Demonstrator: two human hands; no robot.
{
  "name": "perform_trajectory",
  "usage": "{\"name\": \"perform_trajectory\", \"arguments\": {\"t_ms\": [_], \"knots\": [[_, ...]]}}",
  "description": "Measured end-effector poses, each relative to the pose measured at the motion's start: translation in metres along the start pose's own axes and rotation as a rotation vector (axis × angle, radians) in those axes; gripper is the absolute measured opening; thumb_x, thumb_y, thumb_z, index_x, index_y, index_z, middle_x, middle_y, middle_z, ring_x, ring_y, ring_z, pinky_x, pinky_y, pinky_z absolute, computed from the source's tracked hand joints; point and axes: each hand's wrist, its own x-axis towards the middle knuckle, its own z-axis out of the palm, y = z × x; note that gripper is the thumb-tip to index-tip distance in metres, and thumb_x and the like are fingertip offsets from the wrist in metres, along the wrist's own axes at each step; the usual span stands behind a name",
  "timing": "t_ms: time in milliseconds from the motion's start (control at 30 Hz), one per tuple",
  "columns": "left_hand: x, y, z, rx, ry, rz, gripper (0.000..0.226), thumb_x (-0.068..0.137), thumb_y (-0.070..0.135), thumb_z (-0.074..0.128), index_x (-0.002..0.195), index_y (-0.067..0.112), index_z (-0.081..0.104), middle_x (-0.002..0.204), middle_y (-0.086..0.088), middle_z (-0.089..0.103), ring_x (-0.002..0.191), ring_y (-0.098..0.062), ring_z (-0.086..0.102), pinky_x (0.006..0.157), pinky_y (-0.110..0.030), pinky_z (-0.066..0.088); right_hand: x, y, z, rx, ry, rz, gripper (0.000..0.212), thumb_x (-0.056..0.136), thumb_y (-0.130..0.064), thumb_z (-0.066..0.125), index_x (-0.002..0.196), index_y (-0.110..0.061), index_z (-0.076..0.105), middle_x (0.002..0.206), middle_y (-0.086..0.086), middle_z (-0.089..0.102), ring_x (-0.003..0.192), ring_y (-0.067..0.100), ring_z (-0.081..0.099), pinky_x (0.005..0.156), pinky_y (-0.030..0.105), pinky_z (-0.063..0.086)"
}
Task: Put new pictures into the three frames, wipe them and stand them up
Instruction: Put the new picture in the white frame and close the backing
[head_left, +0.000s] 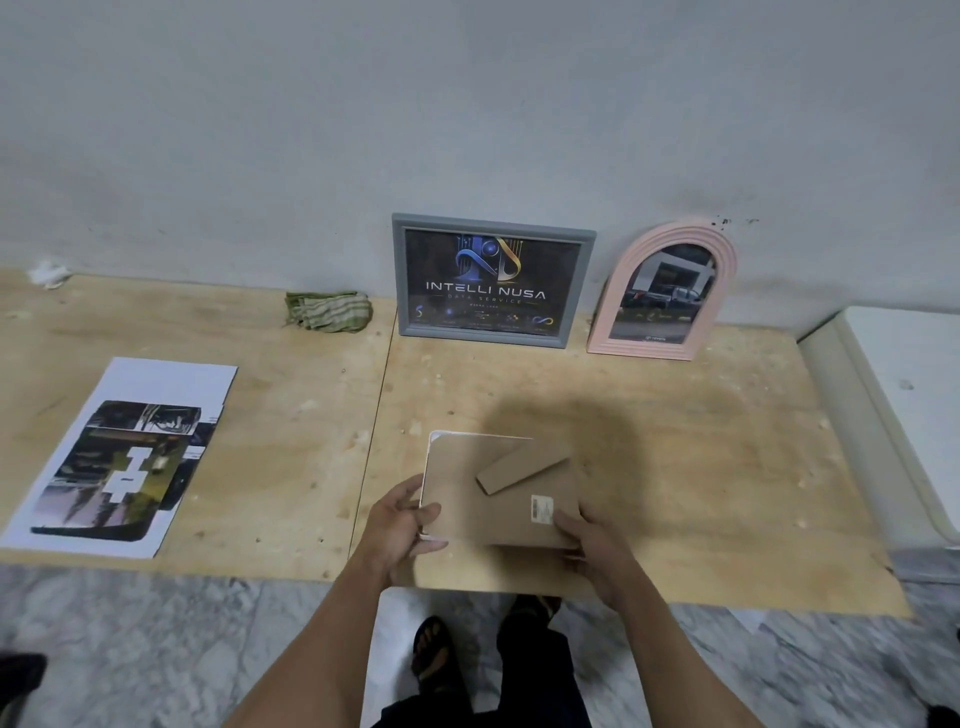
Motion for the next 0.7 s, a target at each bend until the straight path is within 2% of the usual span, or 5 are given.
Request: {"name": "perform_trajectory", "arguments": {"t_ms": [167, 400, 533, 600, 700], "knots": [[-0.004, 0.017, 0.005, -0.042, 0.013, 0.094, 0.038, 0.091, -0.007, 0.063, 0.125, 0.008, 0.064, 0.096, -0.013, 0.074, 0.081, -0.033, 0.071, 0.067, -0.042, 0.063, -0.007, -0.022, 0.0, 0.014, -0.124, -0.127, 0.026, 0.088, -0.007, 0.067, 0.112, -0.016, 0.061, 0.09, 0.011, 0.069, 0.06, 0.021, 0.06, 0.052, 0.032, 0.057], [-0.009, 0.02, 0.009, -0.037, -0.026, 0.125, 0.04, 0.09, -0.007, 0.064, 0.128, 0.003, 0.063, 0.099, -0.012, 0.075, 0.083, -0.032, 0.074, 0.071, -0.043, 0.063, -0.015, -0.046, -0.004, -0.056, -0.087, -0.214, 0.018, 0.088, -0.009, 0.068, 0.103, -0.016, 0.062, 0.08, 0.014, 0.067, 0.054, 0.021, 0.058, 0.052, 0.034, 0.058], [-0.016, 0.024, 0.001, -0.083, -0.121, 0.116, 0.04, 0.089, -0.009, 0.063, 0.123, 0.011, 0.064, 0.107, -0.018, 0.075, 0.097, -0.037, 0.072, 0.083, -0.054, 0.059, -0.018, -0.059, -0.007, -0.088, -0.077, -0.165, 0.018, 0.093, -0.02, 0.062, 0.108, -0.012, 0.065, 0.089, 0.006, 0.069, 0.07, 0.021, 0.063, 0.066, 0.037, 0.057], [-0.021, 0.032, -0.003, -0.028, -0.209, 0.099, 0.039, 0.088, -0.008, 0.063, 0.119, 0.017, 0.066, 0.108, -0.016, 0.075, 0.094, -0.034, 0.073, 0.075, -0.046, 0.062, -0.02, -0.065, -0.01, -0.065, -0.039, -0.161, 0.016, 0.096, -0.028, 0.058, 0.102, -0.017, 0.067, 0.096, 0.003, 0.071, 0.084, 0.02, 0.065, 0.072, 0.036, 0.054], [-0.026, 0.046, 0.0, 0.115, -0.22, 0.124, 0.024, 0.089, 0.006, 0.067, 0.111, 0.015, 0.072, 0.103, -0.012, 0.077, 0.08, -0.025, 0.071, 0.065, -0.032, 0.058, -0.024, -0.069, -0.014, -0.05, -0.011, -0.227, 0.017, 0.094, -0.028, 0.06, 0.1, -0.016, 0.07, 0.094, 0.003, 0.074, 0.084, 0.021, 0.066, 0.071, 0.034, 0.051]]}}
